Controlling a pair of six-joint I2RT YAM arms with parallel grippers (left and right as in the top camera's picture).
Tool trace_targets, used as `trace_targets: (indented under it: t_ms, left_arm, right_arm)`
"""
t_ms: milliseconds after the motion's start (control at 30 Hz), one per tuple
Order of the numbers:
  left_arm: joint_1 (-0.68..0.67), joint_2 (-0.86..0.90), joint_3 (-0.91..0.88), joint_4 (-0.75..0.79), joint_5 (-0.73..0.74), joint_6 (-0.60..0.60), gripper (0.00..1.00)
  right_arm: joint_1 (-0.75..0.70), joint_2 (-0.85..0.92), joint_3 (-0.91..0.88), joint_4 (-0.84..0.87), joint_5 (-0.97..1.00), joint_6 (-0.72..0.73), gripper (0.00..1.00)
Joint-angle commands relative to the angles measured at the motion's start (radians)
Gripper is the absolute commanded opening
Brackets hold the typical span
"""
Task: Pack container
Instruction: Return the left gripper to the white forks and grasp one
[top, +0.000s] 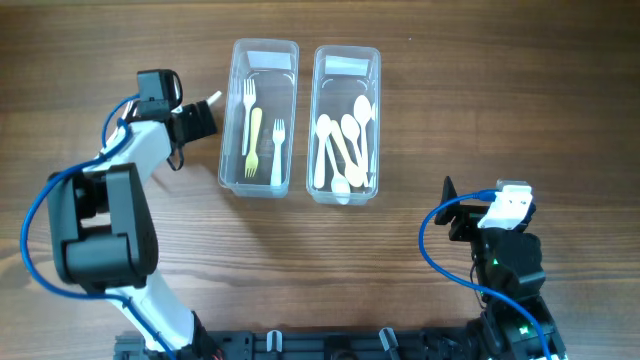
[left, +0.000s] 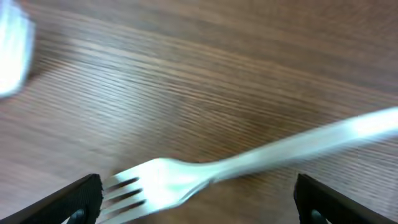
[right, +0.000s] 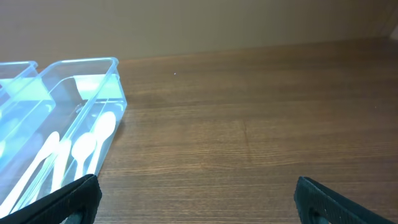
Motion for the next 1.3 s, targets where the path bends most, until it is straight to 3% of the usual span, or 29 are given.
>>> trace_targets:
  t_ms: [0,233,267,333,367,433,500,567,600,633,700,767,900,1033,1167,1267]
  left_arm:
    - [-0.003,-0.157,-0.007,0.003,-0.067,0.035,0.99]
    - [-0.012,-0.306,-0.007,-0.013,-0.027,0.075,1.0]
    - [-0.013,-0.307,-0.007,-0.033,-0.021,0.018,0.99]
    - [-0.01,-0.307,-0.007,-0.103,-0.017,-0.266,1.0]
    - [-0.01,-0.306,-0.007,-0.092,0.011,-0.292,1.0]
    - [-0.01,-0.306,-0.007,-0.043,0.052,-0.223,1.0]
    - [-0.01,-0.305,-0.007,0.002,0.085,-0.043,1.0]
    - [-0.005,-0.291,-0.007,0.006,0.076,0.029,1.0]
    - [0.003,-0.278,-0.007,0.003,0.067,-0.007,1.0]
    - [0.015,-0.266,-0.007,-0.007,0.051,-0.096,0.96]
    - [0.04,-0.228,-0.007,-0.014,0.03,-0.294,1.0]
    - [0.068,-0.185,-0.007,0.03,0.031,-0.393,1.0]
    - [0.115,-0.095,-0.007,0.113,0.035,-0.398,1.0]
    - [0.123,-0.004,-0.007,0.183,0.038,-0.506,1.0]
    - [0.122,0.069,-0.007,0.207,0.063,-0.505,1.0]
    - [0.122,0.072,-0.007,0.184,0.283,-0.526,1.0]
  right_arm:
    - [0.003,-0.005,-0.003,0.005,-0.005,-0.012,1.0]
    - [0.003,-0.005,-0.003,0.004,-0.005,-0.012,1.0]
    - [0.003,-0.005,-0.003,0.005,-0.005,-0.012,1.0]
    - [0.003,-0.005,-0.003,0.005,-0.005,-0.011,1.0]
    - [0.003,-0.005,-0.003,0.004,-0.005,-0.012,1.0]
    - [0.003,-0.005,-0.003,0.005,-0.005,-0.012,1.0]
    - [0.003,-0.005,-0.003,0.005,-0.005,-0.012,1.0]
    - [0.003,-0.005,-0.003,0.004,-0.005,-0.012,1.0]
    - [0.003,-0.005,-0.003,0.004,-0.005,-0.012,1.0]
    - [0.003,-0.005,-0.003,0.004,-0.005,-0.012,1.0]
    - [0.003,-0.005,-0.003,0.004,-0.005,-0.012,1.0]
    - [0.003,-0.005,-0.003,0.004,-0.005,-0.012,1.0]
    - [0.003,-0.005,-0.003,0.004,-0.005,-0.012,1.0]
    - [0.003,-0.005,-0.003,0.005,-0.005,-0.011,1.0]
    - [0.003,-0.005,-0.003,0.004,-0.005,-0.012,1.0]
    - [0.003,-0.005,-0.003,0.004,-0.005,-0.012,1.0]
